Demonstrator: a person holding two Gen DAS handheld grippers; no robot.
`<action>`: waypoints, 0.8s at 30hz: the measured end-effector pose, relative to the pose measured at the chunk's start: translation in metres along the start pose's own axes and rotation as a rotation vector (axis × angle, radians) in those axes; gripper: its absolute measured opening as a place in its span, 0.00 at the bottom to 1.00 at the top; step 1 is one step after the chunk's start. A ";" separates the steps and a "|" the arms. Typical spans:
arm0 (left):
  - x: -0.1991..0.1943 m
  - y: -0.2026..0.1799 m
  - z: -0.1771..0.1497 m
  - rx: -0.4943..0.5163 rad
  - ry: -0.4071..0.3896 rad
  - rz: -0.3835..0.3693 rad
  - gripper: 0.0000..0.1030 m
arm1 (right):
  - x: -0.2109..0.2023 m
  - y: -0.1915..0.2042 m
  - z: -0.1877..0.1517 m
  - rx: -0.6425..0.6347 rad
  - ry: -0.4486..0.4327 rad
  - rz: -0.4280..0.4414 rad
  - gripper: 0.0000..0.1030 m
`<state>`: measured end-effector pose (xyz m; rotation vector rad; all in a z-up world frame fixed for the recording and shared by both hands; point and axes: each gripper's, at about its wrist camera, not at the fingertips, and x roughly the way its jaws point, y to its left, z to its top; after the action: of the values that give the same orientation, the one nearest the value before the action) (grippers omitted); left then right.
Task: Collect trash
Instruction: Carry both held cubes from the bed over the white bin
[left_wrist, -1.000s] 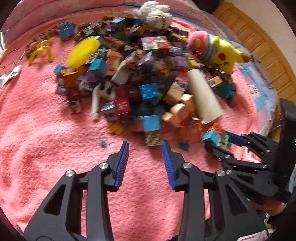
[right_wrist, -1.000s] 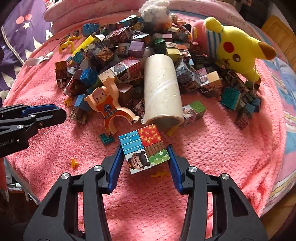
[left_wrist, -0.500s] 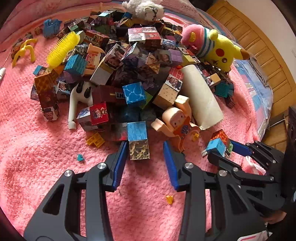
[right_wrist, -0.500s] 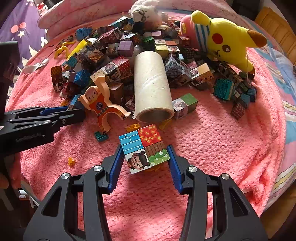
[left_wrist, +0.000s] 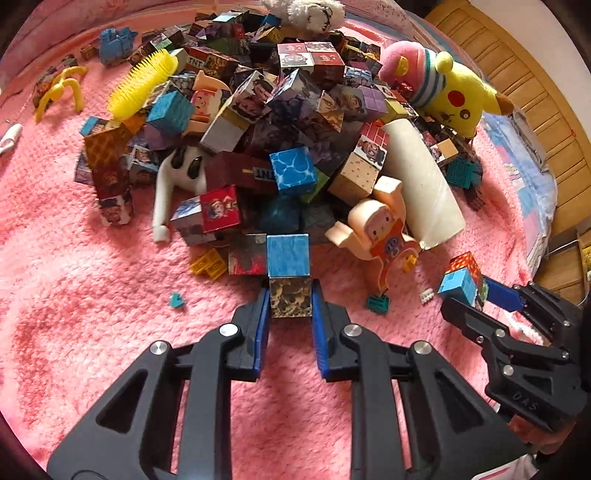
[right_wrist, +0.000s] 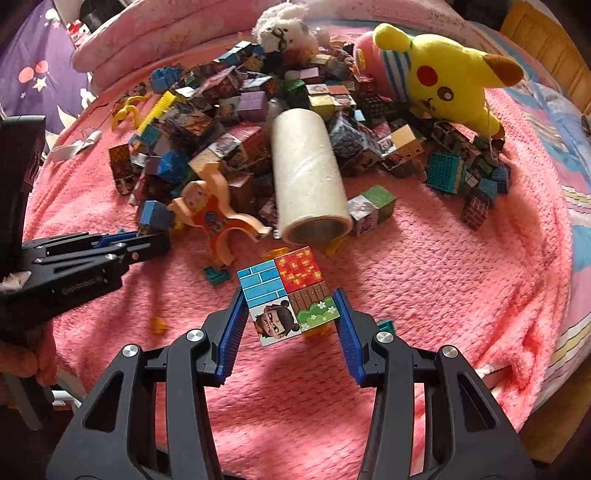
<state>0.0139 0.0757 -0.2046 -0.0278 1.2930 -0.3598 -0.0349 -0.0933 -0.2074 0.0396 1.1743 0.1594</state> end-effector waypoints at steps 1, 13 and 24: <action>-0.003 -0.003 0.000 0.011 -0.003 0.006 0.19 | -0.002 0.003 0.000 0.002 0.000 0.002 0.45; -0.064 -0.056 0.016 0.129 -0.046 -0.002 0.19 | -0.079 -0.016 0.015 0.176 -0.088 -0.044 0.45; -0.116 -0.188 0.042 0.431 -0.092 -0.185 0.19 | -0.207 -0.098 -0.023 0.499 -0.251 -0.257 0.45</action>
<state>-0.0190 -0.0775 -0.0435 0.1997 1.1028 -0.7812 -0.1236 -0.2218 -0.0379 0.3369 0.9341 -0.3590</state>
